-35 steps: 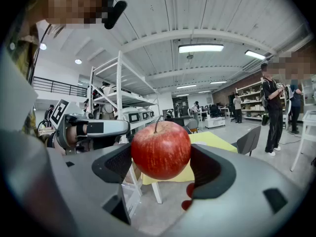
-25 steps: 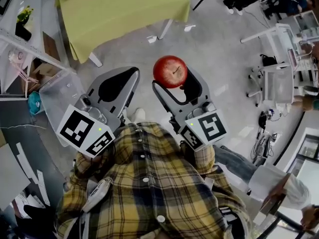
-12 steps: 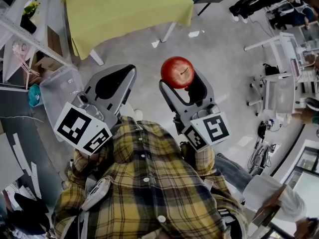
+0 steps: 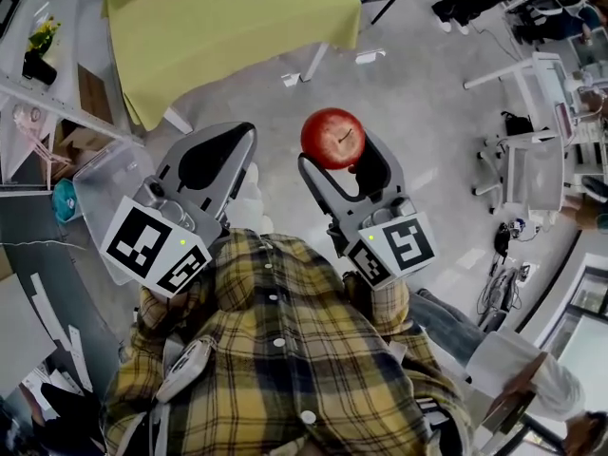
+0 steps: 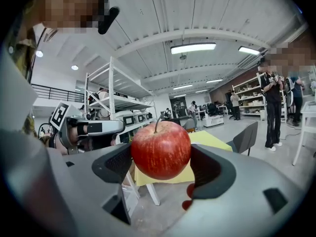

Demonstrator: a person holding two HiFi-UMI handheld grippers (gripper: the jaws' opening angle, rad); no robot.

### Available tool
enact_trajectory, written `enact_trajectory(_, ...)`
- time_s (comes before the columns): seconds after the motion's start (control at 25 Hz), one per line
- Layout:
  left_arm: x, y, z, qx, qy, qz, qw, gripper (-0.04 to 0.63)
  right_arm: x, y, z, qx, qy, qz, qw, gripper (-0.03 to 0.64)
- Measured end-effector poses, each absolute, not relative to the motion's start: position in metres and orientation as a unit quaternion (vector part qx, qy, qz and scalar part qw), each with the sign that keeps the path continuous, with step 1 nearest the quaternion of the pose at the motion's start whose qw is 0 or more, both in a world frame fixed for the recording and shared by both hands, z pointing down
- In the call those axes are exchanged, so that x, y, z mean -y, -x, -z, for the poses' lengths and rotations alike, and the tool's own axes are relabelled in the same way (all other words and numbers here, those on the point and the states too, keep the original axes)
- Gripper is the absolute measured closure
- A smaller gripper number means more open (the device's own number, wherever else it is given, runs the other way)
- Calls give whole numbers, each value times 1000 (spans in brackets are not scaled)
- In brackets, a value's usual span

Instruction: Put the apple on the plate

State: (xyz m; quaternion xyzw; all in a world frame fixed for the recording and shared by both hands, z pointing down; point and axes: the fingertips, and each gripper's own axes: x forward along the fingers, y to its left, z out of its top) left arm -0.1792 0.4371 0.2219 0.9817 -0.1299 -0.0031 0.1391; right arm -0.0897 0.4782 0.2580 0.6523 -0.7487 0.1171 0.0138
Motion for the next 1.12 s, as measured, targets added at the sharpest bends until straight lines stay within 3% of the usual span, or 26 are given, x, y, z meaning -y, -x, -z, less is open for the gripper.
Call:
enact_trajectory(0.76,-237,86,-219,100,-986,-1,136,597,-281,4,-258,736,-665,-129,20,258)
enact_trajectory(1.12,-171,77,-229,97,-985,-7,142,597,-213,-11,-264,727,-673,-136,19,258)
